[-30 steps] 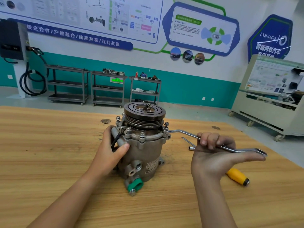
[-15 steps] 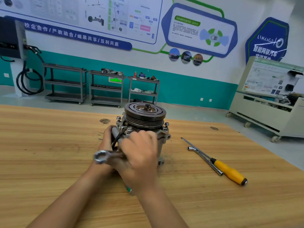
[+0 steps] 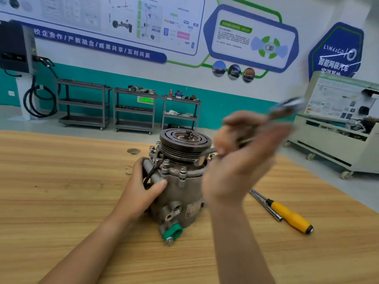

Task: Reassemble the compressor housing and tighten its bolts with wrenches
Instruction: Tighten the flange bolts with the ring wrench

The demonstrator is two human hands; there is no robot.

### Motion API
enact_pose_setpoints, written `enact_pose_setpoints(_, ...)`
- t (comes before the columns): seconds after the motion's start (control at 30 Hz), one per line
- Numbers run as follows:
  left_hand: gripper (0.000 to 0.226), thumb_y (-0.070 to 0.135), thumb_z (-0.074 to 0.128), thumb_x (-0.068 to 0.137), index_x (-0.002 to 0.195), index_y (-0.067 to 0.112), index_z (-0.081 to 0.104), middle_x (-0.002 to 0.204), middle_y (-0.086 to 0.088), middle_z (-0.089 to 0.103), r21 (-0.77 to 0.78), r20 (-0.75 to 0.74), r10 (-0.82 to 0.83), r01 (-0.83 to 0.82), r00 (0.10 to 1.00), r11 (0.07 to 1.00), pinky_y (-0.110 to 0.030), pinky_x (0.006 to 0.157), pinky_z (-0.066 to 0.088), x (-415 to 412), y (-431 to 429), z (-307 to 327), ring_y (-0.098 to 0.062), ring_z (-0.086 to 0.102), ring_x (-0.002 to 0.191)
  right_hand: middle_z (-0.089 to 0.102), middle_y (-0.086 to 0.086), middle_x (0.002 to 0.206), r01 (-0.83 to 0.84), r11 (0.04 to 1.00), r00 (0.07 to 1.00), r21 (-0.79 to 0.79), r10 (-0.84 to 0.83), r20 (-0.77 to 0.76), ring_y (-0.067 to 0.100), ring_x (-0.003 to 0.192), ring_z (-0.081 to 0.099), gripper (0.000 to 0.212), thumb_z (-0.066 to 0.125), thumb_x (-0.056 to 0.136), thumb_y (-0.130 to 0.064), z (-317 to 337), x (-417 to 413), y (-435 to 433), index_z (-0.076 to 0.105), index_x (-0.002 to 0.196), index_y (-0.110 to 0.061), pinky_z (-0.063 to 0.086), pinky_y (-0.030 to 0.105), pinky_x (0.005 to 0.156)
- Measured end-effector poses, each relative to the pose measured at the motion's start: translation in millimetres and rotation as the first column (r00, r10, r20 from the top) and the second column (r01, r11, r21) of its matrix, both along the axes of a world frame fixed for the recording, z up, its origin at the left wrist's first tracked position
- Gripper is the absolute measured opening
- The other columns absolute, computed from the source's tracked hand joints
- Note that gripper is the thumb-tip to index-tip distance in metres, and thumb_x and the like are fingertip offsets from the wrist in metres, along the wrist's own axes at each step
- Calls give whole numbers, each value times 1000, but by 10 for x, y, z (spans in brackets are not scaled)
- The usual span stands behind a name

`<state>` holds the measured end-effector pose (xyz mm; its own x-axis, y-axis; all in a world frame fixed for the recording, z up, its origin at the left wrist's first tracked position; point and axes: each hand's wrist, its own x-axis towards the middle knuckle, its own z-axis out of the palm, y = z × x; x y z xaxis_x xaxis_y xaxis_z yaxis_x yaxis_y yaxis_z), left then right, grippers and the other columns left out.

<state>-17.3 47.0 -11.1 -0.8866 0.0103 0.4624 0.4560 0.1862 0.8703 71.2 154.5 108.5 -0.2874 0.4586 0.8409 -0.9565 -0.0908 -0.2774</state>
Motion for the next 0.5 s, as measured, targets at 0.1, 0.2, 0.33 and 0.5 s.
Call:
enact_pose_setpoints(0.1,56,9,69,79,119,28,36,104,25,46,-18,-8,0,0,1000,1000,0,69,39,-19,-40,4,10,48,93,32,-10,39,-193,943,978,-269,208,26,5,34,25,60,31,101,-40,293,-36,506,56,51,-20,23,13,38)
enact_pose_setpoints(0.2,64,29,77,63,113,28,38,103,23,48,-39,-1,18,-18,1000,999,-10,75,40,-22,-40,13,0,50,96,23,-6,42,-320,865,918,-385,384,101,7,35,17,65,20,100,-52,429,-205,869,49,53,-19,18,15,34)
enact_pose_setpoints(0.33,67,54,68,43,99,38,37,103,19,50,-77,14,43,-42,999,996,-30,86,45,1,-4,5,-7,54,99,19,-7,42,-304,809,787,-503,511,345,7,34,14,59,24,91,-67,380,-635,1088,37,61,-18,12,18,31)
enact_pose_setpoints(0.5,59,57,64,43,95,42,38,103,18,51,-75,5,33,-32,999,997,-33,90,46,-19,-7,-30,-5,53,102,19,-7,40,-303,673,630,-675,673,387,7,29,14,58,35,89,-67,151,-963,1194,30,60,-18,12,18,27)
